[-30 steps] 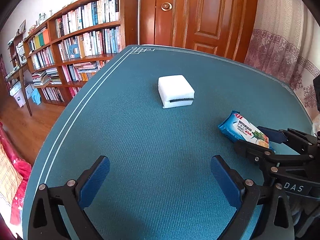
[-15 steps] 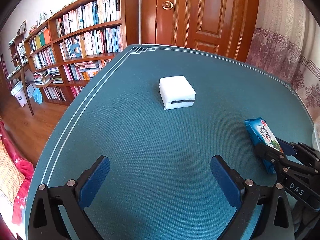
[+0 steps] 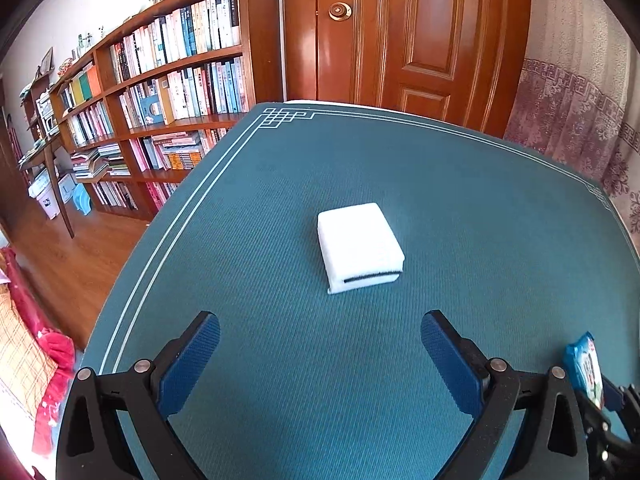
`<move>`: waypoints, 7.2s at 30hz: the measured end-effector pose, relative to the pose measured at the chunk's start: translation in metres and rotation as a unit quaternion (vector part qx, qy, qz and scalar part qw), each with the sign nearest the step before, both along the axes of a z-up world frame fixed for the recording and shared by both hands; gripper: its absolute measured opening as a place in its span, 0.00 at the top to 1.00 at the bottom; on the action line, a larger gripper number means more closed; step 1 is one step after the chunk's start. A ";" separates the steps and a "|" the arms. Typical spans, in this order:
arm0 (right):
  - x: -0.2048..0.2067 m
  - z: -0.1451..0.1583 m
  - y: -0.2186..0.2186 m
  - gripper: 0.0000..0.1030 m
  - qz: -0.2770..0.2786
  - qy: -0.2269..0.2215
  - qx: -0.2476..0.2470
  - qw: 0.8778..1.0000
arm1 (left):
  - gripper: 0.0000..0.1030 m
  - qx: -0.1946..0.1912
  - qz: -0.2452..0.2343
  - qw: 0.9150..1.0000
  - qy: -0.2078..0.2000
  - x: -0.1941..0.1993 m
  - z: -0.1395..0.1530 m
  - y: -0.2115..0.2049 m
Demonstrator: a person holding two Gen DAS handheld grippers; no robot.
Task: Organize objects
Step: 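Grasp the small white sponge with the left tool while right tool holds the packet, then carry the cracker packet into the bowl and open the right tool, then carry the white sponge into the bowl and open the left tool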
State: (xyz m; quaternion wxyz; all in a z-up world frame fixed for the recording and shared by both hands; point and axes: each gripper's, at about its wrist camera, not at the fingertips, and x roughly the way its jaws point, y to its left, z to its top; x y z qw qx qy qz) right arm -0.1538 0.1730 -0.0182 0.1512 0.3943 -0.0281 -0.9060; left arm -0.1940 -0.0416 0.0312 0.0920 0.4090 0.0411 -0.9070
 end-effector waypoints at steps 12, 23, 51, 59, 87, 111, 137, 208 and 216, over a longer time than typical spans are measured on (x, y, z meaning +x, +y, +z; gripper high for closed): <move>0.001 -0.002 0.005 0.57 0.002 -0.002 -0.018 1.000 | 0.08 0.010 0.018 1.000 -0.004 -0.047 -0.006 0.006; 0.002 -0.002 0.005 0.57 0.002 -0.002 -0.018 1.000 | 0.46 0.039 0.003 0.999 -0.003 -0.049 -0.014 0.004; 0.044 -0.001 0.010 0.58 -0.043 -0.002 -0.002 0.999 | 0.53 0.054 -0.137 0.987 0.060 -0.008 0.019 0.070; 0.054 0.002 0.027 0.58 -0.063 -0.010 -0.022 0.998 | 0.53 0.043 -0.178 0.981 0.061 0.004 0.019 0.096; 0.120 0.070 0.165 0.58 -0.246 0.072 -0.033 0.966 | 0.52 0.024 -0.307 0.950 0.059 0.054 0.019 0.176; 0.097 0.053 0.279 0.58 -0.373 0.048 0.032 0.926 | 0.52 0.008 -0.342 0.938 0.051 0.069 0.010 0.204; 0.057 0.054 0.277 0.57 -0.336 0.038 0.079 0.938 | 0.52 0.008 -0.337 0.940 0.047 0.068 0.004 0.203; 0.203 0.045 0.237 0.49 -0.214 0.097 -0.015 0.972 | 0.52 0.033 -0.430 0.902 0.029 0.032 0.049 0.410; 0.203 0.043 0.239 0.49 -0.220 0.094 -0.019 0.971 | 0.51 0.047 -0.438 0.897 0.015 0.037 0.042 0.406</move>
